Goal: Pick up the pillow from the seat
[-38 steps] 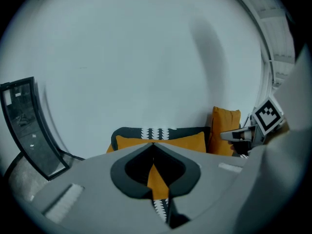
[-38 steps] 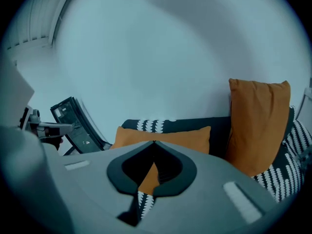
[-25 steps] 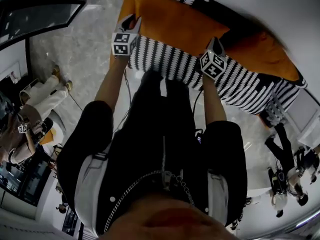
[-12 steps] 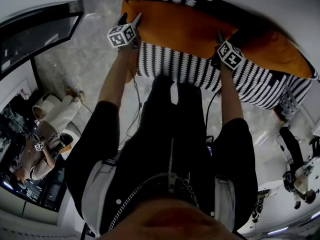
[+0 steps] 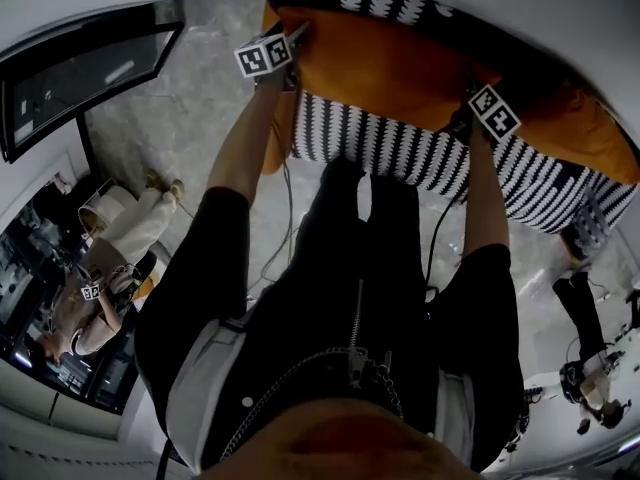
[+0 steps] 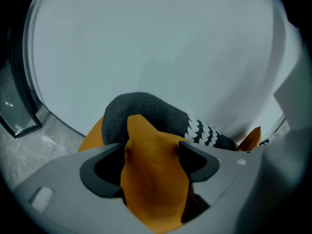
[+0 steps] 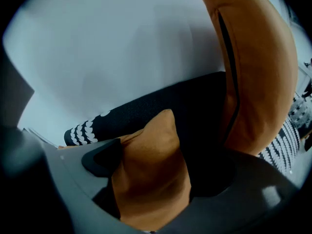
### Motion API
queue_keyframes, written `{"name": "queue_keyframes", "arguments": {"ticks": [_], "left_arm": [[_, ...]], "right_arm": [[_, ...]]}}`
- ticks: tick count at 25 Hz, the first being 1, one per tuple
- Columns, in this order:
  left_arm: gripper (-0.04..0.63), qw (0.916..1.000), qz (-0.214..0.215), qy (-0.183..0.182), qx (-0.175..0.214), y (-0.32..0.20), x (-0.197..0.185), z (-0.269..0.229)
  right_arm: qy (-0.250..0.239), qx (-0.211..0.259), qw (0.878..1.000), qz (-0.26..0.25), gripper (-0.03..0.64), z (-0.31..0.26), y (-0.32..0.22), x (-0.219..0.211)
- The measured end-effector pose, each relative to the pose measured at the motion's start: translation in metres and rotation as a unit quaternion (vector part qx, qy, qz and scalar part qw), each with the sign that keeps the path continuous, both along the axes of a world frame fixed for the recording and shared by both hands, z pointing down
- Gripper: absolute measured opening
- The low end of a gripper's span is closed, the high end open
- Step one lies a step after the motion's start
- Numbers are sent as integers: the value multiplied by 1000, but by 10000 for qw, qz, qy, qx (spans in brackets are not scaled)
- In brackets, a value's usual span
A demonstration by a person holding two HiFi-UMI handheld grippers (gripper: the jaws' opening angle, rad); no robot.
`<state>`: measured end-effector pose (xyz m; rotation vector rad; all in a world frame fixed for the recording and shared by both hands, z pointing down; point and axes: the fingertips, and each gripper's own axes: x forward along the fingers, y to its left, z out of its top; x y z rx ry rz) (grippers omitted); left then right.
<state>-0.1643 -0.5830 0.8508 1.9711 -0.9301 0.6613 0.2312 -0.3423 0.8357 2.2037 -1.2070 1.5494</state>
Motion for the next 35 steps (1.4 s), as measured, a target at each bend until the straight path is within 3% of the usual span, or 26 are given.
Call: {"name": "queue_keyframes", "arguments": {"ticks": [6,14,18,24,30,35], "left_arm": [[235,9989,269,249,-296,12,9,4],[158,9979,369,400,-364,52,-9,-12],[147,9983,277,359,-358,79,-27,-24],[124,9970,729,-90,-245,124,-47,-41],[84,9937,1111,-129,-110,153,-52,-68],[80,9935,1117,-37,216,166,-47,-99]], "right_arm": [[-958,94,9954,14,387,11,2,-13],[-1204,67,9904,-678,304,-3,31,-43],[-1207,163,9858,-1155,293,-16,53,-62],[-1338,31,9761,-1710,251,-32,95,-90],[-1110,-8,9739,-1980,204,-49,119,-103],[-760,199,9717,-2228,199,-82,116,-93]]}}
